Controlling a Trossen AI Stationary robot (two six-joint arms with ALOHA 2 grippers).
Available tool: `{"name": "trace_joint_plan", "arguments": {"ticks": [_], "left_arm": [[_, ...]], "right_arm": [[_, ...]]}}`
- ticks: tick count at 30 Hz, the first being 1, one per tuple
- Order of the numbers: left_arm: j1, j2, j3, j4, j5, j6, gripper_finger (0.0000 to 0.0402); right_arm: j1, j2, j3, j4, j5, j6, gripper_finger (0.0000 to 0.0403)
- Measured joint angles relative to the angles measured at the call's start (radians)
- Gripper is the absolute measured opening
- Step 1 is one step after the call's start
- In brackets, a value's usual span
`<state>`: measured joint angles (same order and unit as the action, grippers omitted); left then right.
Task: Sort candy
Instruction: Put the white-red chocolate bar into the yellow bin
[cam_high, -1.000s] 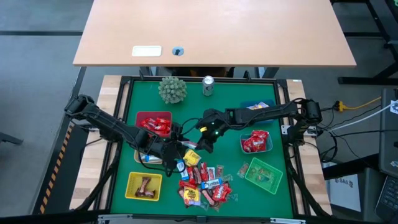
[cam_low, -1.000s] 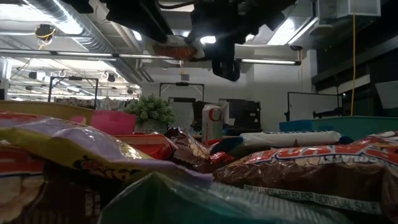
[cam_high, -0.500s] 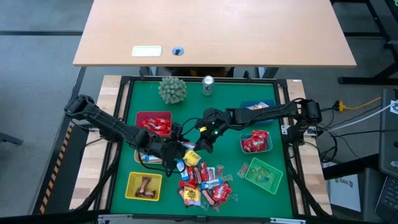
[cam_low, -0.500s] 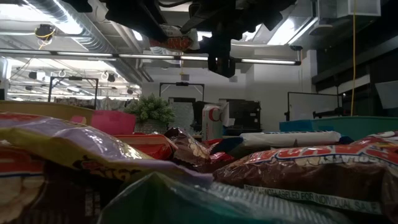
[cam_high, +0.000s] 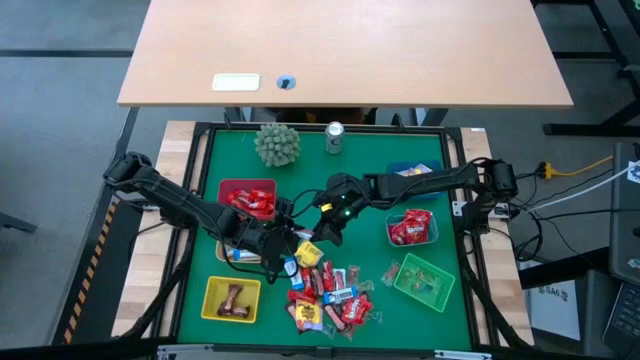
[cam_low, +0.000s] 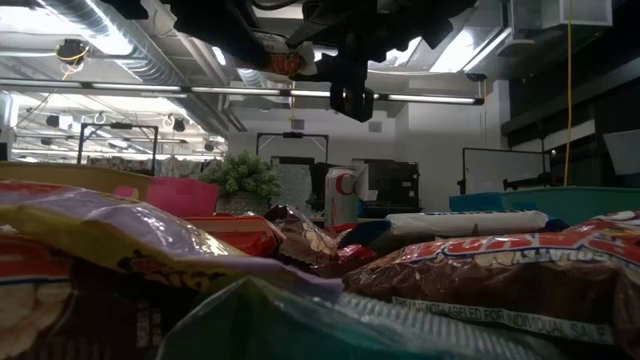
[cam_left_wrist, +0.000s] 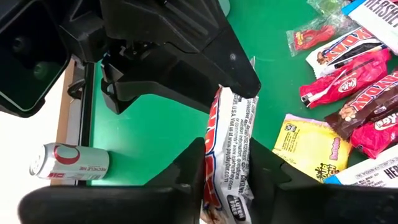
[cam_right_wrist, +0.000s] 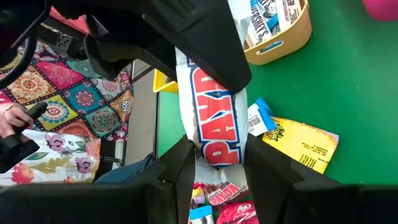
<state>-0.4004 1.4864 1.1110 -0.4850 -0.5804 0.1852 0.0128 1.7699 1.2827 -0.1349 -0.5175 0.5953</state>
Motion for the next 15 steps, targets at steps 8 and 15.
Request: {"name": "trace_joint_plan", "arguments": {"ticks": [8, 15], "left_arm": [[0.0, 0.0, 0.0, 0.001, 0.0, -0.002, 0.0065], [0.0, 0.0, 0.0, 0.009, 0.061, -0.023, 0.0067]], "right_arm": [[0.0, 0.0, 0.0, -0.015, -0.001, 0.001, 0.0127], [0.001, 0.0, 0.002, -0.036, -0.032, -0.019, 0.0127]]}}
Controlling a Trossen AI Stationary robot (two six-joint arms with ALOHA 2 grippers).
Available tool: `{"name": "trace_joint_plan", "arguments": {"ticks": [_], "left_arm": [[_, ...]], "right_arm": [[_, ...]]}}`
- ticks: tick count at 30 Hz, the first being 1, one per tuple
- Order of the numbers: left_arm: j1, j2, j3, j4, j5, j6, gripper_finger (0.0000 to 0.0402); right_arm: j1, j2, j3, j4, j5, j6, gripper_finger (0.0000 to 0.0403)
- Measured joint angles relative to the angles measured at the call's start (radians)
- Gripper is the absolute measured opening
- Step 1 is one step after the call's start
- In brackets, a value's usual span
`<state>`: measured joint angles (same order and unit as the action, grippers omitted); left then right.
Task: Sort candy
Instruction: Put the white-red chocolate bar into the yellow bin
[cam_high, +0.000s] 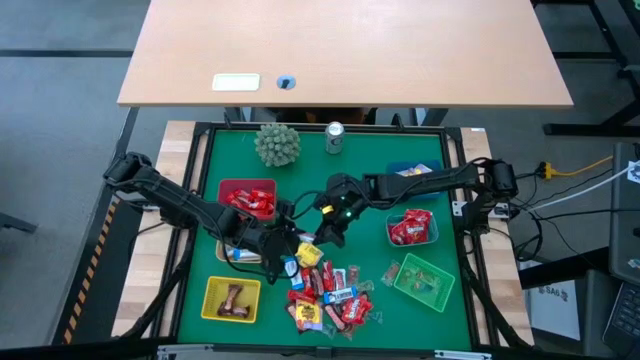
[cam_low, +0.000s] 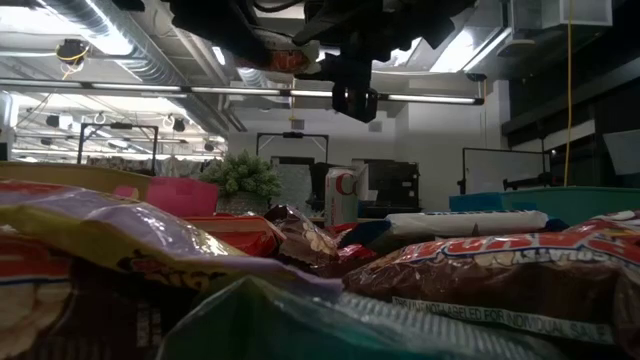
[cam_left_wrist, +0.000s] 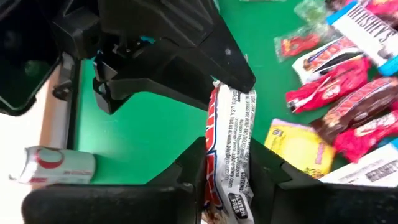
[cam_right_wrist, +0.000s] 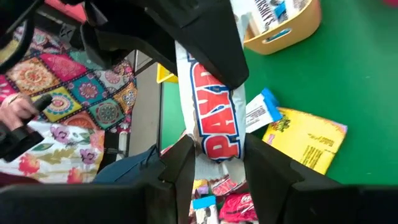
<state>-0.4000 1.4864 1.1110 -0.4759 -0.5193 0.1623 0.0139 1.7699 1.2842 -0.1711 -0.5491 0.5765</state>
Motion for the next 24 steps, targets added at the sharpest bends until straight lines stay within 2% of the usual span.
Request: {"name": "trace_joint_plan", "arguments": {"ticks": [8, 16, 20, 24], "left_arm": [[-0.004, 0.0, 0.0, -0.011, 0.12, -0.158, 0.0067], [-0.03, 0.0, 0.0, -0.013, 0.155, -0.162, 0.0067], [-0.057, 0.0, 0.0, -0.013, 0.334, -0.251, 0.0068], [-0.095, 0.0, 0.0, -0.032, 0.559, -0.526, 0.0068]], "right_arm": [[0.001, 0.0, -0.001, -0.036, -0.051, -0.005, 0.013], [-0.001, 0.0, -0.002, -0.14, -0.046, -0.005, 0.0188], [-0.001, 0.0, -0.002, -0.242, -0.046, -0.059, 0.0212], [-0.001, 0.0, -0.002, -0.319, -0.027, -0.159, 0.0218]]}}
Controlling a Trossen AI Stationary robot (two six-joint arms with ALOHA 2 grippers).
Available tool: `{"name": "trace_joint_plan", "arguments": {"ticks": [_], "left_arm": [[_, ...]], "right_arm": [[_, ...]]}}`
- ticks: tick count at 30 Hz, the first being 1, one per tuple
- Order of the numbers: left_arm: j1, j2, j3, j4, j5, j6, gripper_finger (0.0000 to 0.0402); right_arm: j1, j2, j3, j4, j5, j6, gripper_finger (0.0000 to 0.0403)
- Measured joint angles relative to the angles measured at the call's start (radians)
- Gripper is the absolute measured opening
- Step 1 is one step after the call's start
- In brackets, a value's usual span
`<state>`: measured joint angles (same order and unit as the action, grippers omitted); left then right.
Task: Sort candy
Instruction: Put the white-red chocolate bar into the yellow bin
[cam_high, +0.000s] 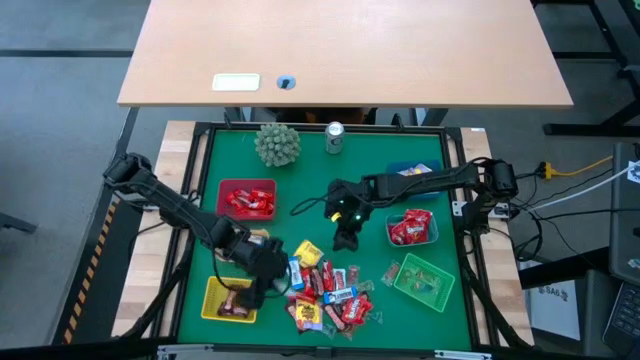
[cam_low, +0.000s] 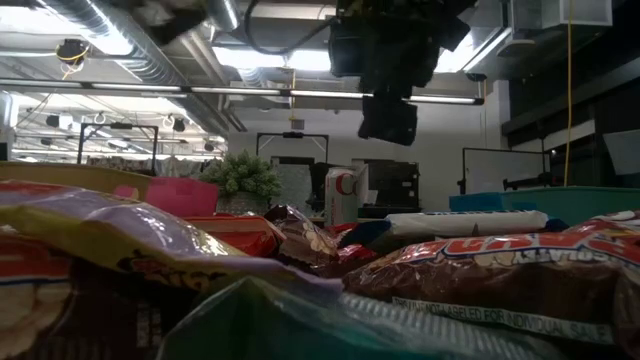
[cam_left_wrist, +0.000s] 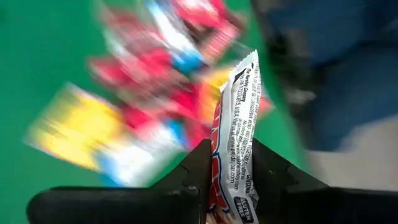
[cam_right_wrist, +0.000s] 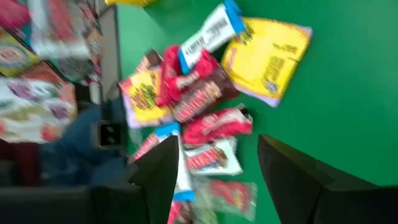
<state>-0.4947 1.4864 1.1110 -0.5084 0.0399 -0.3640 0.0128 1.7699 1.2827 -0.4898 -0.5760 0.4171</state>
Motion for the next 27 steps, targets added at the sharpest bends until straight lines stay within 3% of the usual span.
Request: {"name": "trace_joint_plan", "arguments": {"ticks": [4, 10, 19, 27], "left_arm": [[-0.057, 0.0, 0.0, -0.055, 0.182, -0.348, 0.0068], [-0.18, 0.0, 0.0, -0.167, 0.296, -0.698, 0.0068], [-0.284, 0.0, 0.0, -0.396, 0.197, -1.078, 0.0071], [-0.285, 0.0, 0.0, -0.434, 0.149, -1.128, 0.0125]], "right_arm": [[0.0, 0.0, 0.0, -0.044, 0.038, -0.041, 0.0213], [0.0, 0.0, 0.0, -0.052, 0.097, -0.059, 0.0211], [0.0, 0.0, 0.0, -0.053, 0.114, -0.059, 0.0211], [0.004, 0.0, 0.0, -0.069, 0.114, -0.059, 0.0211]]}}
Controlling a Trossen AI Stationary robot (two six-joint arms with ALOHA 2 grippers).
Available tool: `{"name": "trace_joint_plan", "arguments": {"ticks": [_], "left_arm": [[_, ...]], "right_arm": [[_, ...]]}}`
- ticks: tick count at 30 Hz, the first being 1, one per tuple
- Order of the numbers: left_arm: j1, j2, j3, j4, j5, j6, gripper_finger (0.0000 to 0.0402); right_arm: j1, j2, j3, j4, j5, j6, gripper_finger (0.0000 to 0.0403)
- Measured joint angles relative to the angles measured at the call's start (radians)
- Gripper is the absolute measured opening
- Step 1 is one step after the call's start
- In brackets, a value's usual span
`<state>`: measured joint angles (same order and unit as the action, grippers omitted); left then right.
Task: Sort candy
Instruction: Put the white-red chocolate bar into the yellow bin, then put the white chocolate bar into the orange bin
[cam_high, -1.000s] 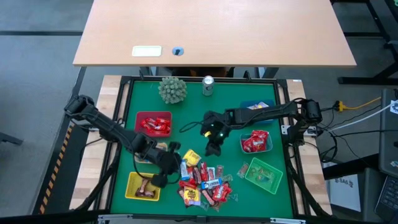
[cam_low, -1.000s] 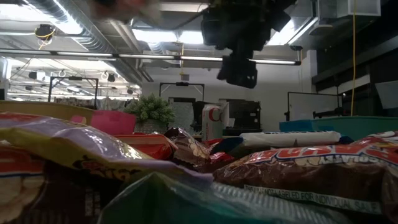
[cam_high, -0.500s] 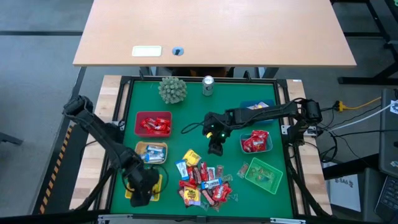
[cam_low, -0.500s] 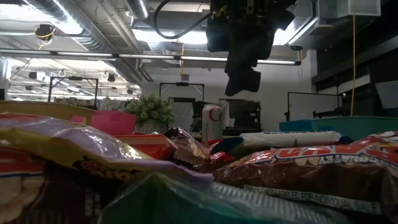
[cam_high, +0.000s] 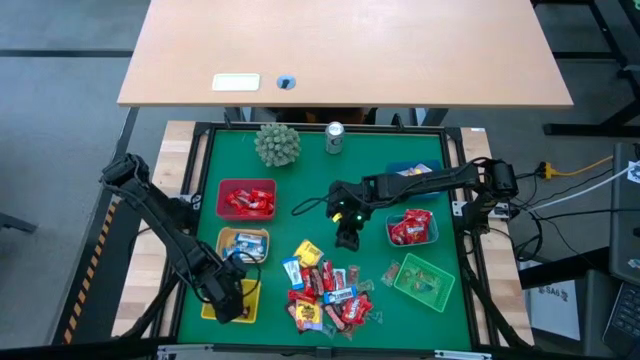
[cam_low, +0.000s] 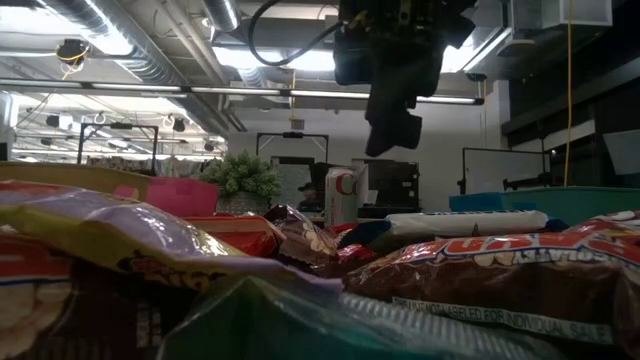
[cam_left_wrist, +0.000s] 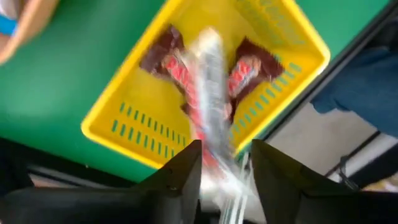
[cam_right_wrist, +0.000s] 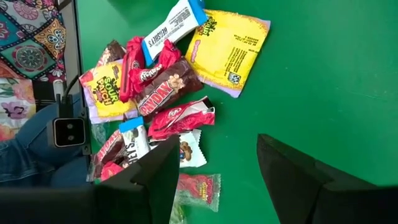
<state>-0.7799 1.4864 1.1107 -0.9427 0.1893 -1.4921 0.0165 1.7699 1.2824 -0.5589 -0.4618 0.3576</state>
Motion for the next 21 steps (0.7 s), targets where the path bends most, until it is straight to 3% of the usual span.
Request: {"name": "trace_joint_plan", "arguments": {"ticks": [7, 15, 21], "left_arm": [[0.002, 0.0, 0.0, 0.01, -0.14, 0.001, 0.0174], [0.003, 0.0, 0.0, 0.048, -0.386, 0.01, 0.0178], [0.003, 0.0, 0.0, 0.067, -0.534, 0.041, 0.0179]], "right_arm": [[0.071, 0.0, -0.001, -0.009, 0.008, -0.08, 0.0211], [0.223, 0.0, -0.001, -0.01, 0.02, -0.193, 0.0211], [0.339, 0.0, -0.001, -0.008, 0.224, -0.214, 0.0211]]}}
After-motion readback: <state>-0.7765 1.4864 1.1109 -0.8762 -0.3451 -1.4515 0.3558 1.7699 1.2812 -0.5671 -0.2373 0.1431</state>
